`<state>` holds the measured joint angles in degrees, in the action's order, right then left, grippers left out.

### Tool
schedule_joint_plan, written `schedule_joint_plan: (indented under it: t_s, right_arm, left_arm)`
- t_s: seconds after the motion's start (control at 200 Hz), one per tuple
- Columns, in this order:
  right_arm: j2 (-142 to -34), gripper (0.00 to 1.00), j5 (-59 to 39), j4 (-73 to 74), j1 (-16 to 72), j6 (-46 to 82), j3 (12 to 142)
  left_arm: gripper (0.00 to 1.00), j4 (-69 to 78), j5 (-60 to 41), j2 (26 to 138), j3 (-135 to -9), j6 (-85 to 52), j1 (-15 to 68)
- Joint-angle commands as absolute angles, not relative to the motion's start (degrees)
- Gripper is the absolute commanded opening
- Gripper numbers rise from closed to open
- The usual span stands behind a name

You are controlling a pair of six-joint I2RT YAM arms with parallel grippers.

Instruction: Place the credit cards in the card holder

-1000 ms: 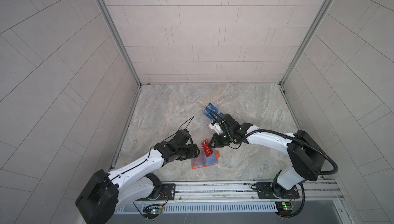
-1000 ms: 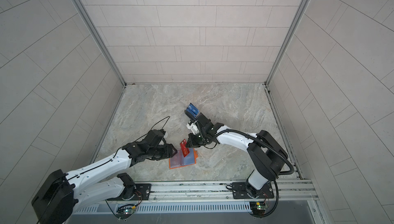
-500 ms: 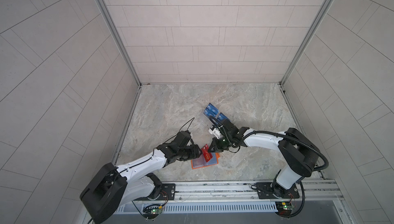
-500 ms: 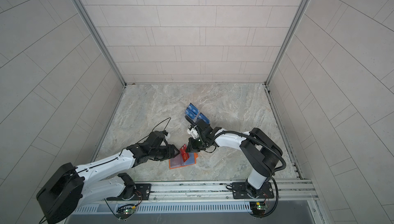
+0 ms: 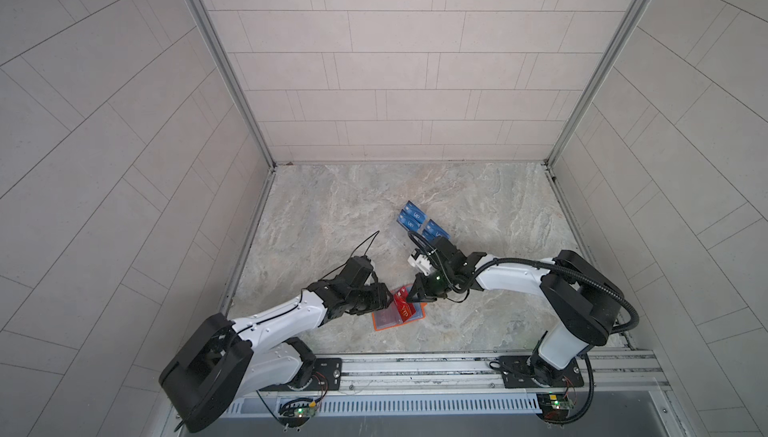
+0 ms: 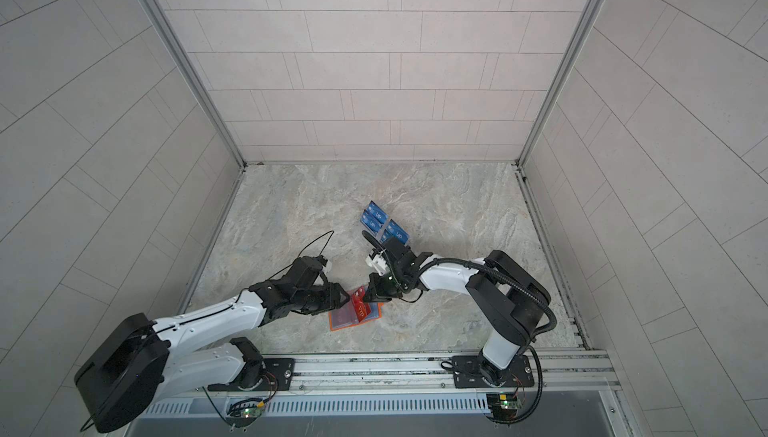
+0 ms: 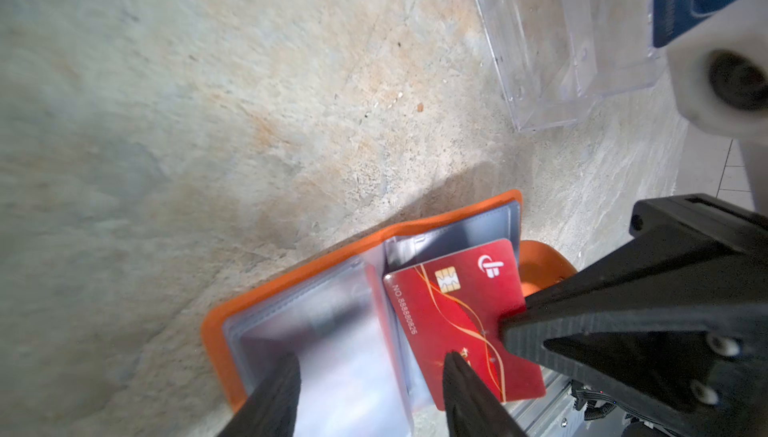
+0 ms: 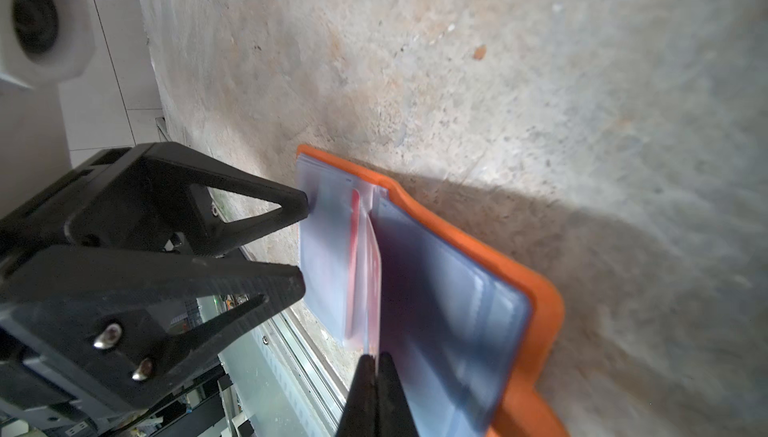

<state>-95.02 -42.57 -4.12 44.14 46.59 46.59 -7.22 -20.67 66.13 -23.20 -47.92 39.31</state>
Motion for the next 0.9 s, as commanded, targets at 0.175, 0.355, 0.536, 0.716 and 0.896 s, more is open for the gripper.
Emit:
schedule_joint_plan:
  t_s: [0.175, 0.355, 0.536, 0.716, 0.896]
  right_arm:
    - [-90.9, 0.0, -42.1, -5.4, 44.7, 47.4, 45.4]
    - [-90.8, 0.0, -42.0, -5.3, 44.8, 47.4, 45.3]
    - [-92.9, 0.0, -44.1, -3.7, 44.8, 47.2, 45.7]
    - [-94.3, 0.0, -46.0, -3.3, 45.1, 46.7, 46.2]
    - [-94.8, 0.0, -46.2, -3.1, 45.3, 46.3, 46.1]
  left_arm:
    - [0.6, -9.6, -18.8, 66.9, -22.4, -46.6, 39.5]
    - [0.61, -10.0, -18.9, 66.8, -22.3, -46.5, 39.5]
    - [0.61, -10.4, -18.6, 66.2, -22.3, -46.3, 39.4]
    - [0.61, -10.4, -18.7, 66.1, -22.4, -46.2, 39.4]
    - [0.61, -10.7, -18.7, 66.3, -22.5, -46.1, 39.4]
